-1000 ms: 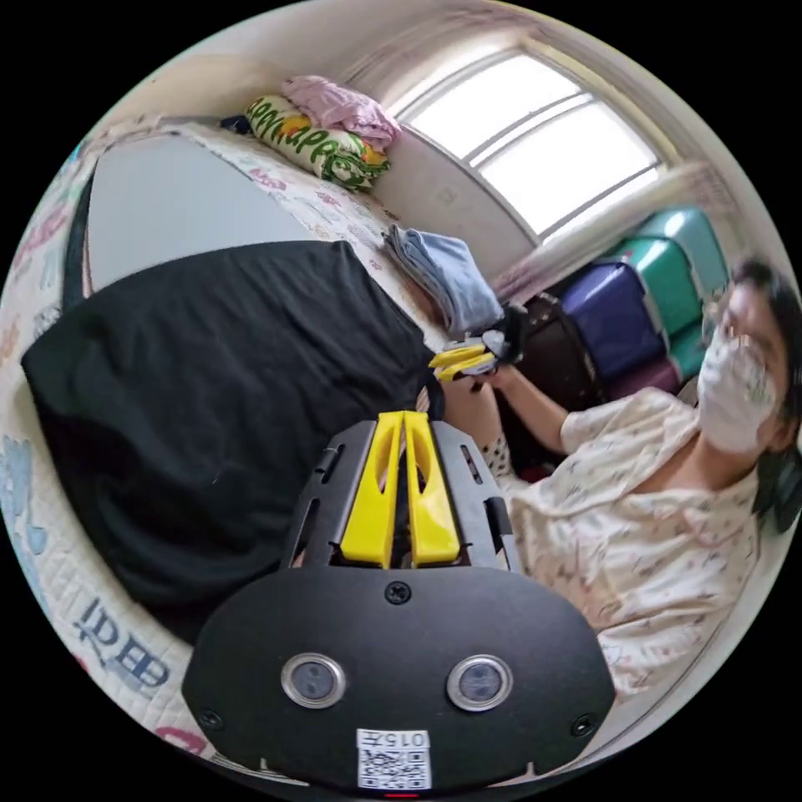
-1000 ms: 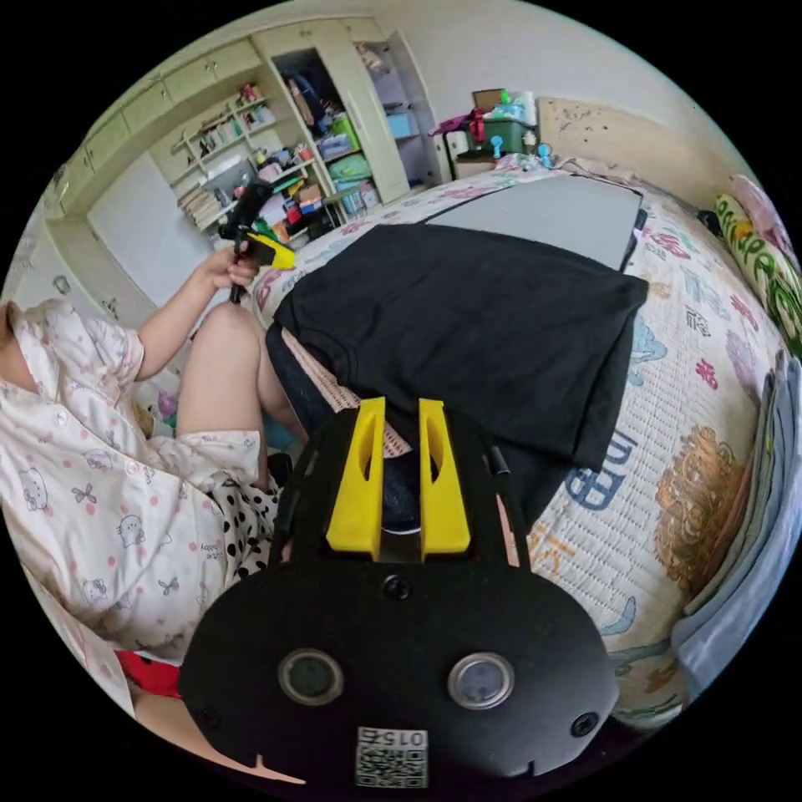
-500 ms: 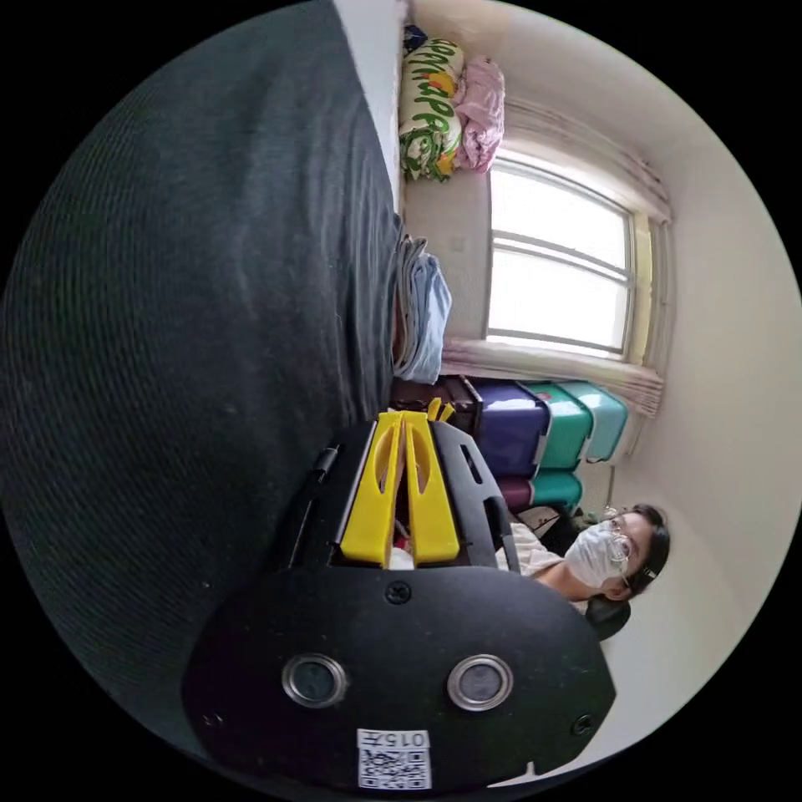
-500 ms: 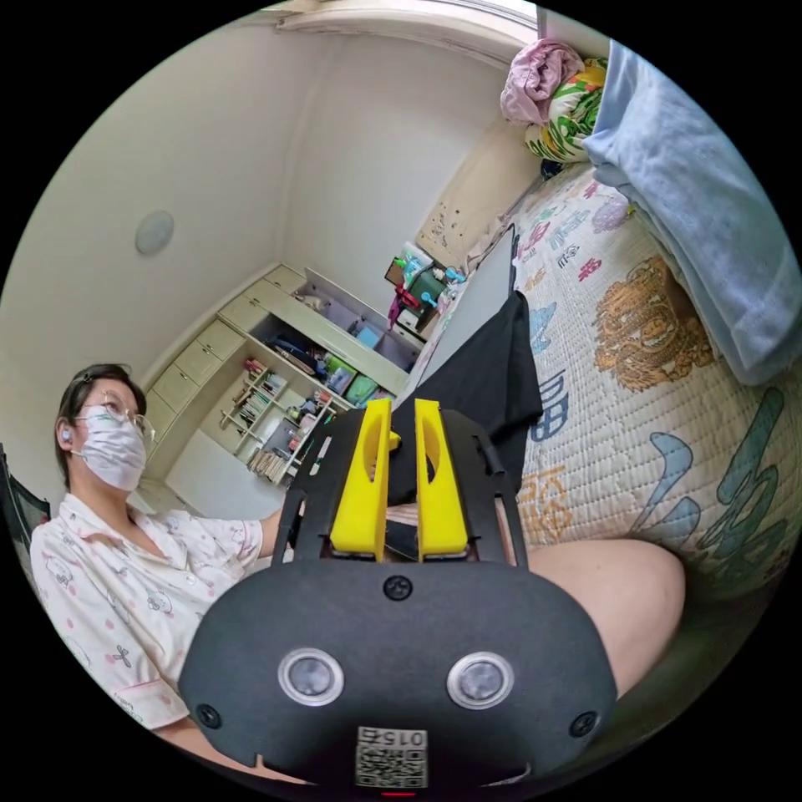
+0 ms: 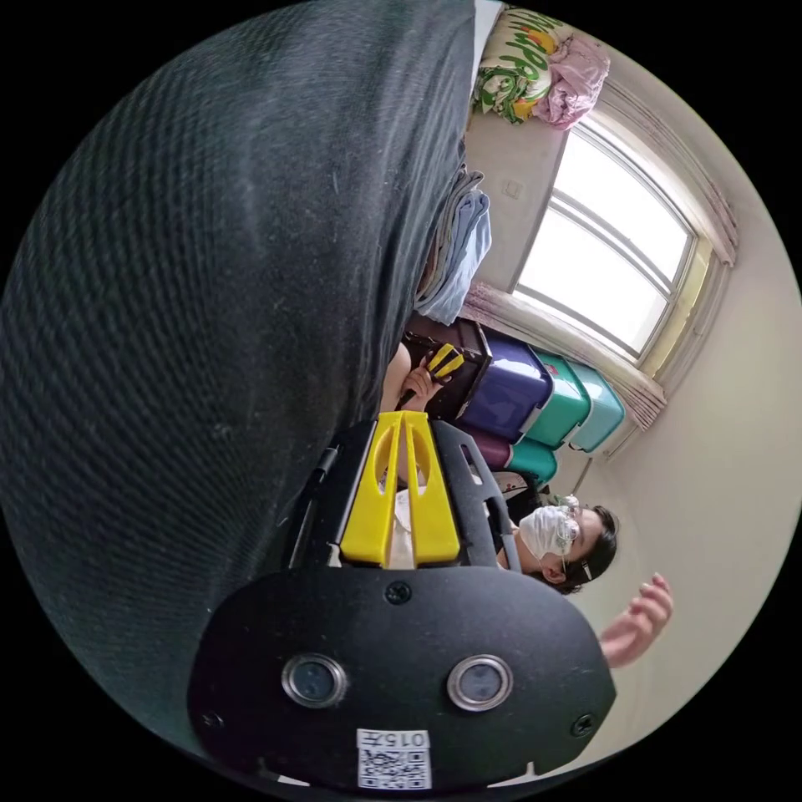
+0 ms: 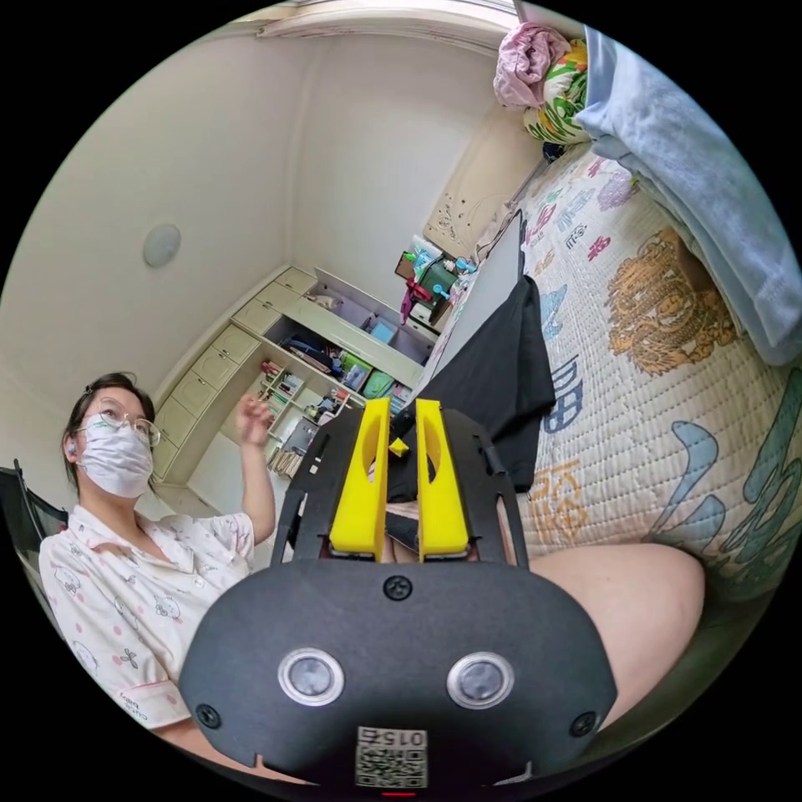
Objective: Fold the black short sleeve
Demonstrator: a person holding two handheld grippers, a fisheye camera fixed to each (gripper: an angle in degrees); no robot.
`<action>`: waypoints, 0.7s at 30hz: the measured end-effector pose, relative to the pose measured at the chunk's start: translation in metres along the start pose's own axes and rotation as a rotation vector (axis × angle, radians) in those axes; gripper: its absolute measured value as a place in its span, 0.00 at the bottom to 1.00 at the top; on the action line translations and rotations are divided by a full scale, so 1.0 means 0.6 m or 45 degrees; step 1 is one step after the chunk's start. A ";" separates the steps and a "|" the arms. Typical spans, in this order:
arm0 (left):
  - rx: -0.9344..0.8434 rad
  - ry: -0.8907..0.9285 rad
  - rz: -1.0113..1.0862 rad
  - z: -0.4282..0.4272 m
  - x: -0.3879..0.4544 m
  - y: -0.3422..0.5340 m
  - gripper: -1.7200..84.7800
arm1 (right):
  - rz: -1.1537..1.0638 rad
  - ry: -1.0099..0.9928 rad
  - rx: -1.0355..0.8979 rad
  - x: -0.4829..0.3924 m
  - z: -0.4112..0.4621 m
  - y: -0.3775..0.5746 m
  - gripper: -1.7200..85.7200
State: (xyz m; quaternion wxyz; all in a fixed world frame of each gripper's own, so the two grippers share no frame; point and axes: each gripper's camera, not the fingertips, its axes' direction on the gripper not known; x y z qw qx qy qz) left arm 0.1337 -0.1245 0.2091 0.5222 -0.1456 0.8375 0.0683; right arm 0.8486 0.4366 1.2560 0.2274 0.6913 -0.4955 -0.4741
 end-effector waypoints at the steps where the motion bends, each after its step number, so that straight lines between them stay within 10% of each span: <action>1: 0.000 0.000 -0.001 0.008 -0.004 0.008 0.01 | -0.001 0.004 -0.010 -0.019 0.009 -0.003 0.09; 21: -0.001 0.007 -0.005 0.231 -0.068 0.228 0.01 | -0.060 -0.029 0.124 -0.248 0.059 0.058 0.08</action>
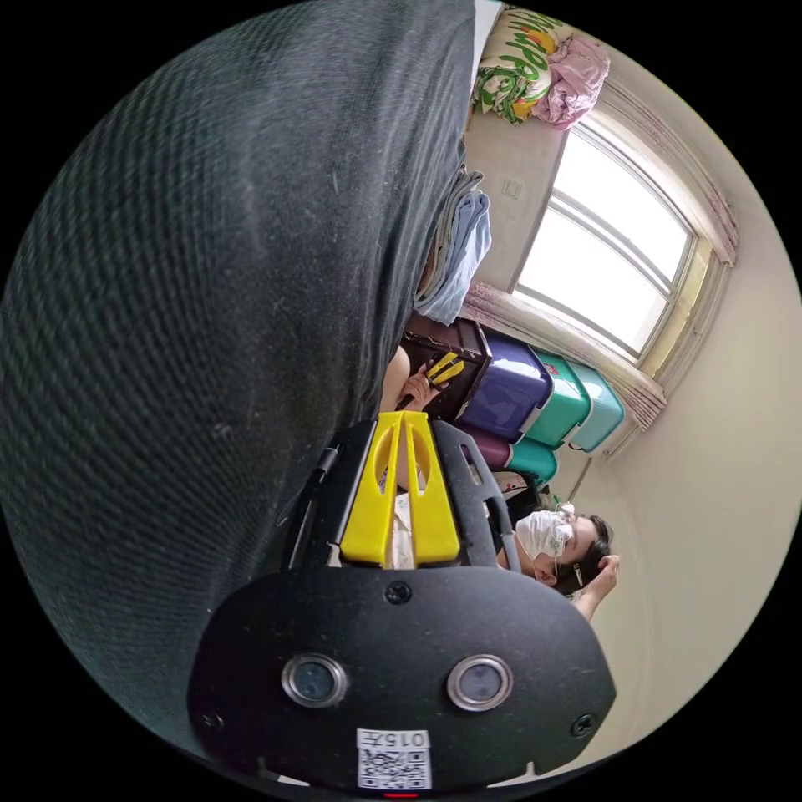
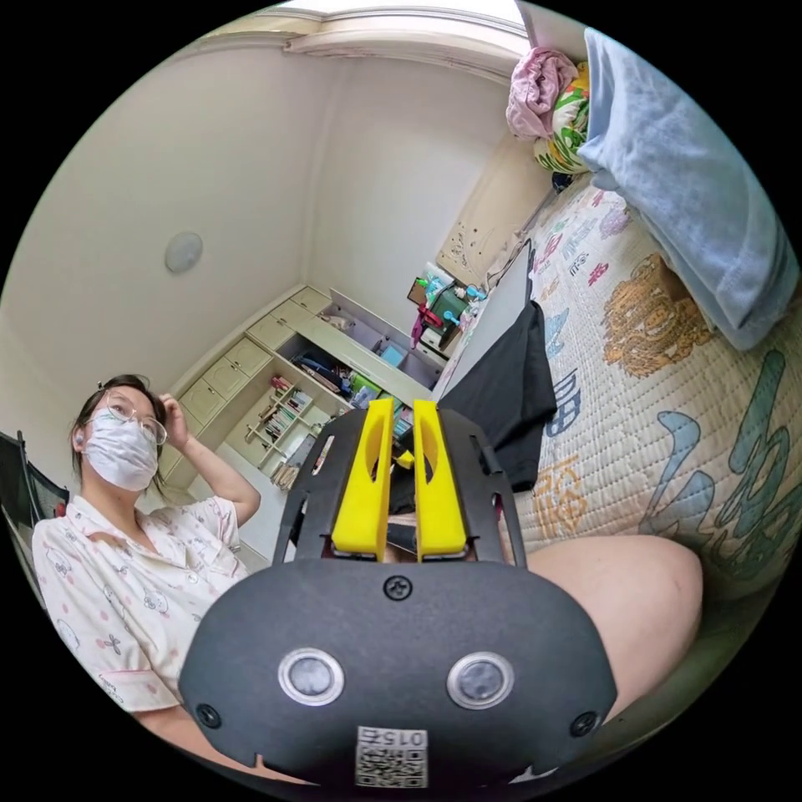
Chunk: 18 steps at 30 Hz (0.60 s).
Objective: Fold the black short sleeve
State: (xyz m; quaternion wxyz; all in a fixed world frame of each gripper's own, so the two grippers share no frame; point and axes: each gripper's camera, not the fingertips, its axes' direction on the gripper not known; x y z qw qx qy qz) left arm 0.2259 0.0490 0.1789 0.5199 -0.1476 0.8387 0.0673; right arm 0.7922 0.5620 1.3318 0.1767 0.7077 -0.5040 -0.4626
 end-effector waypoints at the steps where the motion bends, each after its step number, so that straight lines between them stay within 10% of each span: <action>1: 0.000 0.000 0.000 0.005 -0.001 0.005 0.01 | -0.015 0.024 -0.015 -0.013 0.015 0.002 0.08; 18: 0.000 0.004 -0.001 0.089 0.001 0.081 0.01 | -0.046 0.095 -0.073 -0.093 0.099 0.034 0.08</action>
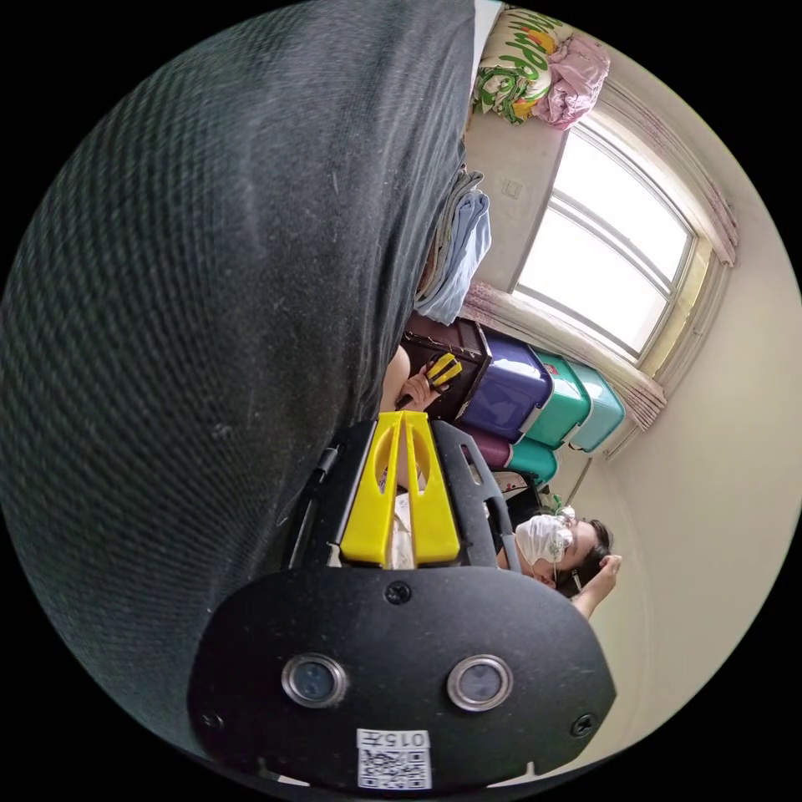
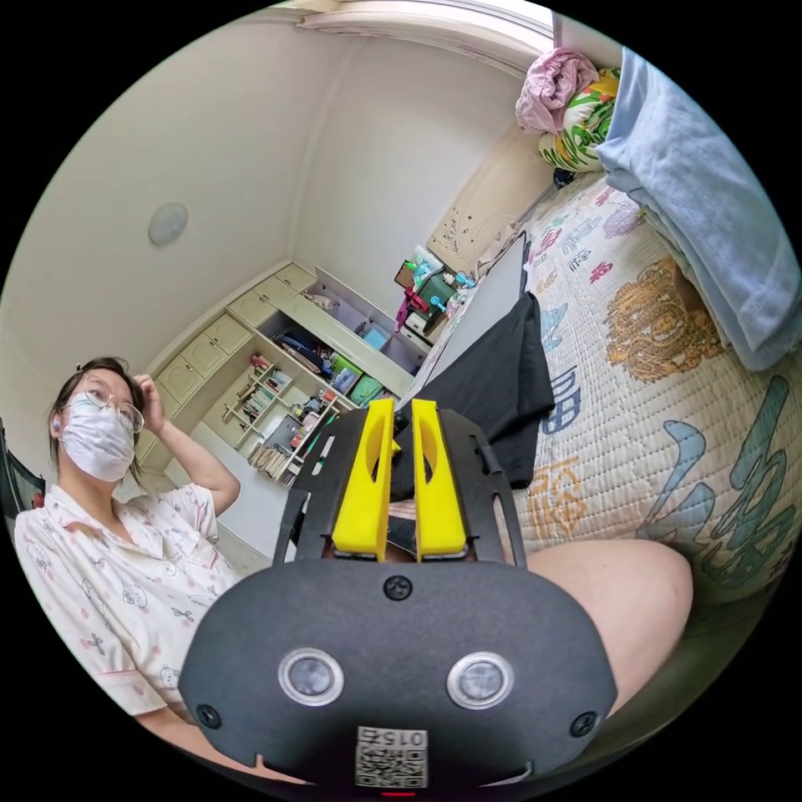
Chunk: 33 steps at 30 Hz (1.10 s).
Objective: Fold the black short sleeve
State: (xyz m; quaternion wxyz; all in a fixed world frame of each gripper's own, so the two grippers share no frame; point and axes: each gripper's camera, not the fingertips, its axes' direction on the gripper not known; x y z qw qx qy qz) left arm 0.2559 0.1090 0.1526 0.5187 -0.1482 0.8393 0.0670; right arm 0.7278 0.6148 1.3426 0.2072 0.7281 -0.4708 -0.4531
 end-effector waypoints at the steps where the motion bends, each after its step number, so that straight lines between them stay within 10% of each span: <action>1: 0.000 0.000 0.000 0.001 0.001 0.001 0.01 | -0.001 0.000 -0.003 -0.002 0.003 0.000 0.08; 33: 0.002 -0.003 0.004 -0.182 0.093 -0.134 0.01 | -0.032 0.012 0.001 0.140 -0.027 -0.057 0.07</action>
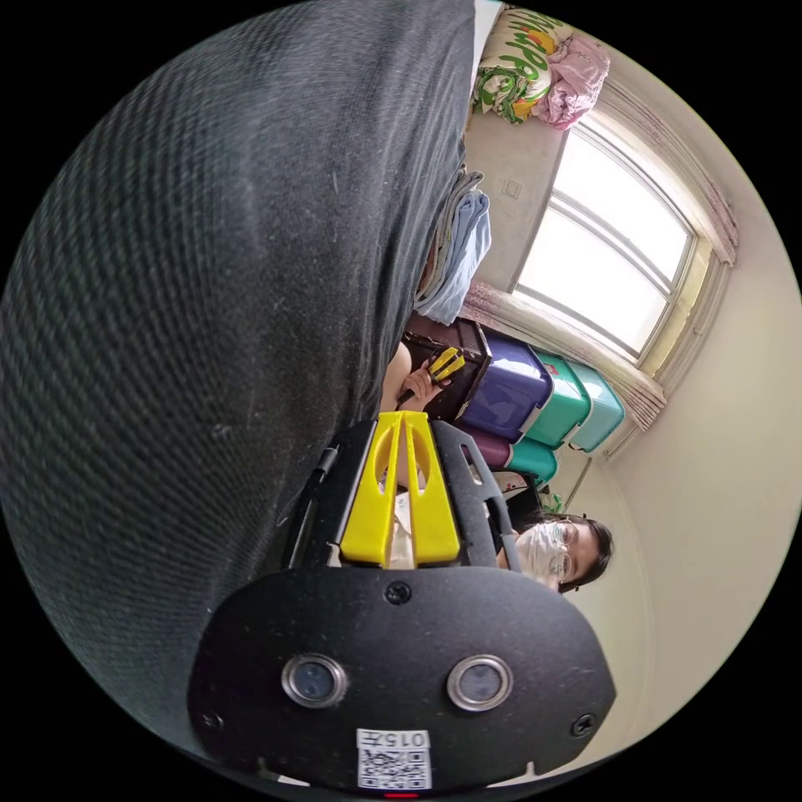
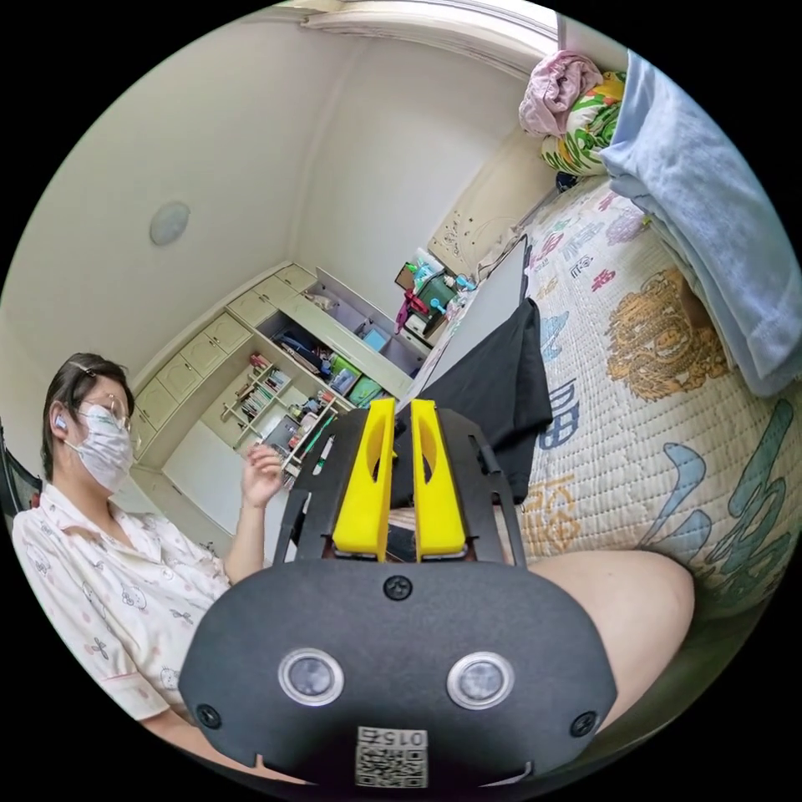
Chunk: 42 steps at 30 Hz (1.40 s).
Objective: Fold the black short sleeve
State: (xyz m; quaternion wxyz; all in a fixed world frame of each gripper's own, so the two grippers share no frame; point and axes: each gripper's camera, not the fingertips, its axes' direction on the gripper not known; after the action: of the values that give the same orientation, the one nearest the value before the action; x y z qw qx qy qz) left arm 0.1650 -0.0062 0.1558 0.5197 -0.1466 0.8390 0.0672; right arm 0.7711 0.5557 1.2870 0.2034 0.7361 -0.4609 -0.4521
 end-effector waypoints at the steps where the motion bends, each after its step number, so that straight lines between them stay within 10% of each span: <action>1: 0.000 0.000 0.000 -0.007 0.004 -0.005 0.01 | -0.006 -0.003 -0.006 0.012 0.000 -0.003 0.07; 25: 0.308 0.037 0.073 -0.378 0.260 -0.225 0.02 | -0.063 -0.027 -0.043 0.365 -0.050 0.026 0.06; 32: 0.548 0.283 0.645 -0.507 0.460 -0.203 0.01 | -0.134 0.087 -0.151 0.469 -0.031 0.078 0.06; 39: 1.108 -1.030 1.489 -0.443 0.850 0.108 0.01 | -0.180 0.180 -0.220 0.602 -0.026 0.161 0.06; 42: 1.280 -1.248 1.522 -0.383 0.872 0.188 0.01 | -0.274 0.182 -0.306 0.644 -0.017 0.203 0.05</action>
State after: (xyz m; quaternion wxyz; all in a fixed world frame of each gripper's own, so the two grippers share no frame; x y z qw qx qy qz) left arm -0.2843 -0.0522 -0.2115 0.6984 0.5990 0.3917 0.0067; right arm 0.7840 0.1614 1.1947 0.2726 0.7818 -0.3065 -0.4695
